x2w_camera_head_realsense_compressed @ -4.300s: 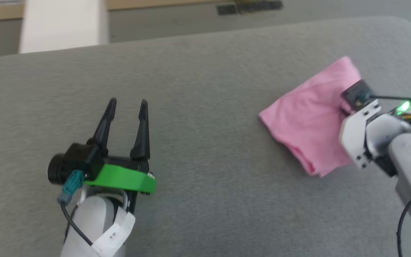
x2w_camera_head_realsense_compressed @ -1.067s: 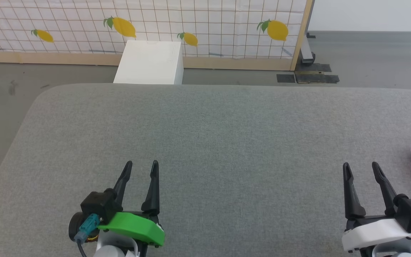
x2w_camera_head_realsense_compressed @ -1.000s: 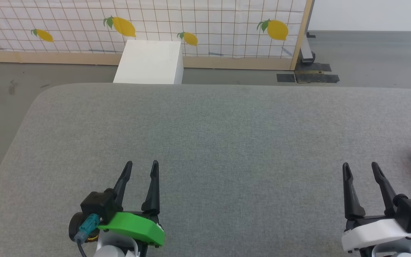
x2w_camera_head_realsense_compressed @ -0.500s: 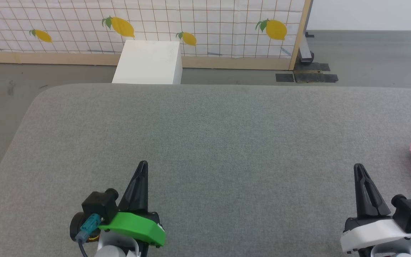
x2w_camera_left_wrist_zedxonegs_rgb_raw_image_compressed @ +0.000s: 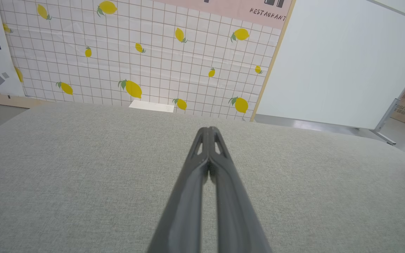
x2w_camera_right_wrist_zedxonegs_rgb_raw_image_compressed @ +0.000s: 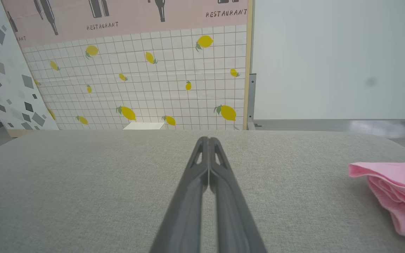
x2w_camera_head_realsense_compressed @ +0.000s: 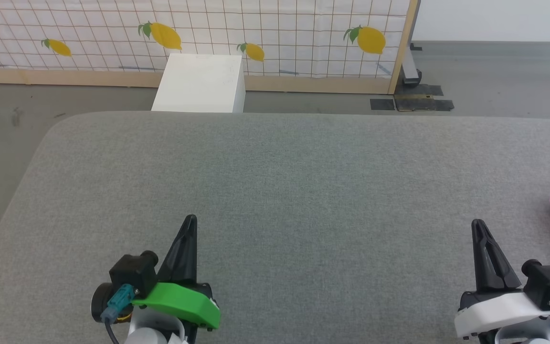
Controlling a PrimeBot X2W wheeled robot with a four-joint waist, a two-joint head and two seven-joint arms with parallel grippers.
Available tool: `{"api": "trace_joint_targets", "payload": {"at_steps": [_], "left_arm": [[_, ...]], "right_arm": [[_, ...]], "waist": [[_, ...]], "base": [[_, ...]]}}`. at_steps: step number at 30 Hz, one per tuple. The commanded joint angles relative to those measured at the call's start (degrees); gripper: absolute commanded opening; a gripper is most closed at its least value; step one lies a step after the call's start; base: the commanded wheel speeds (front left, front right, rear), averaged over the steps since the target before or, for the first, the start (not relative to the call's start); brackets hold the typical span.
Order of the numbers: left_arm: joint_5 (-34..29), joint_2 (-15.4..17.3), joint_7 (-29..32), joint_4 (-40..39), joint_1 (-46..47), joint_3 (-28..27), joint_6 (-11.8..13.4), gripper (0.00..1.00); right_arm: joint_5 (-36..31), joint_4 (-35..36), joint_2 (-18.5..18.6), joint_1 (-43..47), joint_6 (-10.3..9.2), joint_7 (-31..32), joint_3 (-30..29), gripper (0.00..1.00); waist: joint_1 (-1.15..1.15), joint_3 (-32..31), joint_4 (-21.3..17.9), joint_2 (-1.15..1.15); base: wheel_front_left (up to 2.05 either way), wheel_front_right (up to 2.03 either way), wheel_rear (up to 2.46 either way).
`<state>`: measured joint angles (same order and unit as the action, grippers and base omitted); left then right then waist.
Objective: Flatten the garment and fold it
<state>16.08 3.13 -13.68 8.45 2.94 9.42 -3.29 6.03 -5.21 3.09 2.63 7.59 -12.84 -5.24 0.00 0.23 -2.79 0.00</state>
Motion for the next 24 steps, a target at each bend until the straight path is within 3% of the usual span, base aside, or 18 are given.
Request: {"api": "trace_joint_targets", "payload": {"at_steps": [1, 24], "left_arm": [[-0.71, -0.02, 0.32, -0.44, -0.27, -0.47, 0.3, 0.0], [-3.79, -0.07, 2.99, -2.04, -0.8, -2.26, 0.9, 0.0]], "right_arm": [[-0.48, 0.32, -0.02, -0.23, -0.01, 0.46, 0.28, 0.0], [-1.59, 1.3, -0.06, -0.71, -0.03, 2.93, 1.27, 0.0]], "waist": [[0.0, 0.0, 0.04, 0.0], [0.0, -0.05, 0.59, 0.0]], "base": [[0.0, 0.0, 0.0], [0.0, 0.0, 0.0]]}}
